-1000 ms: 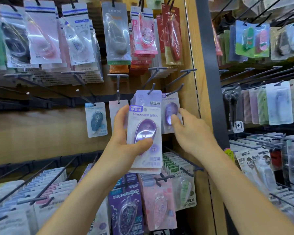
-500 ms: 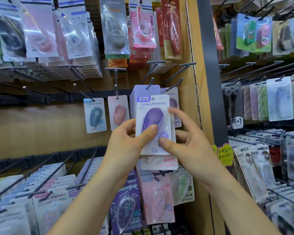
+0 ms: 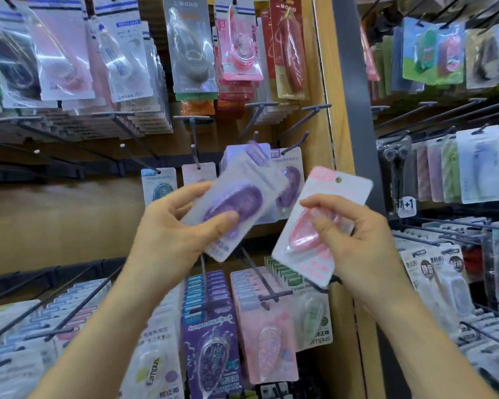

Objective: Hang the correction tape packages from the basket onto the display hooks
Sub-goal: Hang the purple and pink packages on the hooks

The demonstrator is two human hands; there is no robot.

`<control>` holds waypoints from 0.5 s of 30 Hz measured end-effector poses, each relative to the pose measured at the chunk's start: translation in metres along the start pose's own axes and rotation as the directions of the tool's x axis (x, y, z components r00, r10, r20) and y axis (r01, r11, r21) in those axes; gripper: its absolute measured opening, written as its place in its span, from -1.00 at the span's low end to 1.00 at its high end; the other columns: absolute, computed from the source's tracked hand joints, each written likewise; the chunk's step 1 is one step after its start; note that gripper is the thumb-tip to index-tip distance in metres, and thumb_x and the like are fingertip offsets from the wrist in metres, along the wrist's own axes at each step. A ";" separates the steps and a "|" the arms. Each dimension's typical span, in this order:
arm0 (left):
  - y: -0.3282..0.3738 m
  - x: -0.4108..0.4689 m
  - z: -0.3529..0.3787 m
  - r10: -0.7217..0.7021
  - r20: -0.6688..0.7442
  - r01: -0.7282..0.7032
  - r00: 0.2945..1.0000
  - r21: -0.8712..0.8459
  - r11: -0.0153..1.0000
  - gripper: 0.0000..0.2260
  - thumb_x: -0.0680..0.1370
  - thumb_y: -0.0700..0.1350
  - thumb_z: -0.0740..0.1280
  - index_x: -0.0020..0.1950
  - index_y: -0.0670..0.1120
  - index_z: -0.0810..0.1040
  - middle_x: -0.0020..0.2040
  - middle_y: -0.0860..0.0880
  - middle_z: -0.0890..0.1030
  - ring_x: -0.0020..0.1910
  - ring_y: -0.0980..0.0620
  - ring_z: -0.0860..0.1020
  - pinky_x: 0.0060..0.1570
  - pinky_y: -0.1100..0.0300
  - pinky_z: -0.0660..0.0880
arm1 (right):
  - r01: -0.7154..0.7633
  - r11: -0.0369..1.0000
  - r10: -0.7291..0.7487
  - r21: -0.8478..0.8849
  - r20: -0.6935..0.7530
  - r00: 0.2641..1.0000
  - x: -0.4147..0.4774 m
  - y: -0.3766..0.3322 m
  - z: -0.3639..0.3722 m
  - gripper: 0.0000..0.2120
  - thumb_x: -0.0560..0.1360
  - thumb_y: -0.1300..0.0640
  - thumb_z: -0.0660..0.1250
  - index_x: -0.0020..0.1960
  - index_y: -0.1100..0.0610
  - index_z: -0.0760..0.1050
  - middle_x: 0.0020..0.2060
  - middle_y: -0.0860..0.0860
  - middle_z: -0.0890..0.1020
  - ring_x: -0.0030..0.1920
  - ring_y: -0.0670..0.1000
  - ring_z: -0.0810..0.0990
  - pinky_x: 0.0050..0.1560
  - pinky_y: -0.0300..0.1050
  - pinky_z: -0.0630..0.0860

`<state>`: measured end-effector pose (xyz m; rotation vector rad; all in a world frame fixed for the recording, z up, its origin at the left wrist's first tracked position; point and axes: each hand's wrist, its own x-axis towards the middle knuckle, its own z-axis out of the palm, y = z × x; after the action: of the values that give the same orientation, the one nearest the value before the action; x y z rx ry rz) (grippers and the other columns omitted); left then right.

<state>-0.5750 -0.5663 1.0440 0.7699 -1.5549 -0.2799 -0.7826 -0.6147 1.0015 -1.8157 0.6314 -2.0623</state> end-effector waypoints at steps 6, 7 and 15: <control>0.018 0.013 -0.021 -0.076 0.394 -0.038 0.916 0.275 0.961 -0.62 0.23 -0.13 0.54 0.04 0.04 0.67 -0.09 0.06 0.73 -0.16 0.17 0.67 -0.12 0.36 0.56 | 0.079 0.991 -0.064 -0.107 0.143 0.988 0.007 -0.022 -0.008 -0.87 0.53 0.11 0.38 -0.16 -0.01 0.67 -0.14 -0.18 0.64 -0.07 -0.39 0.53 -0.08 -0.54 0.38; 0.019 0.016 -0.023 -0.086 0.433 -0.058 0.897 0.310 0.949 -0.61 0.24 -0.12 0.54 0.05 0.05 0.68 -0.08 0.07 0.73 -0.14 0.17 0.67 -0.11 0.36 0.56 | 0.088 0.988 -0.064 -0.129 0.180 0.982 0.004 -0.025 -0.009 -0.88 0.46 -0.03 0.40 -0.18 -0.03 0.67 -0.18 -0.16 0.64 -0.06 -0.34 0.54 -0.10 -0.52 0.39; 0.032 0.031 -0.024 0.053 0.559 -0.404 0.827 0.527 0.747 -0.62 0.35 -0.04 0.59 0.10 0.26 0.65 -0.06 0.27 0.63 -0.02 0.27 0.59 0.00 0.42 0.42 | 0.144 0.959 -0.054 -0.245 0.339 0.939 -0.001 -0.025 -0.013 -0.90 0.40 0.17 0.53 -0.28 0.05 0.68 -0.26 0.03 0.62 -0.19 -0.18 0.56 -0.23 -0.41 0.41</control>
<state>-0.5603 -0.5553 1.0918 1.0505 -2.2970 0.2874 -0.7939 -0.5917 1.0120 -2.3254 0.7623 -1.7336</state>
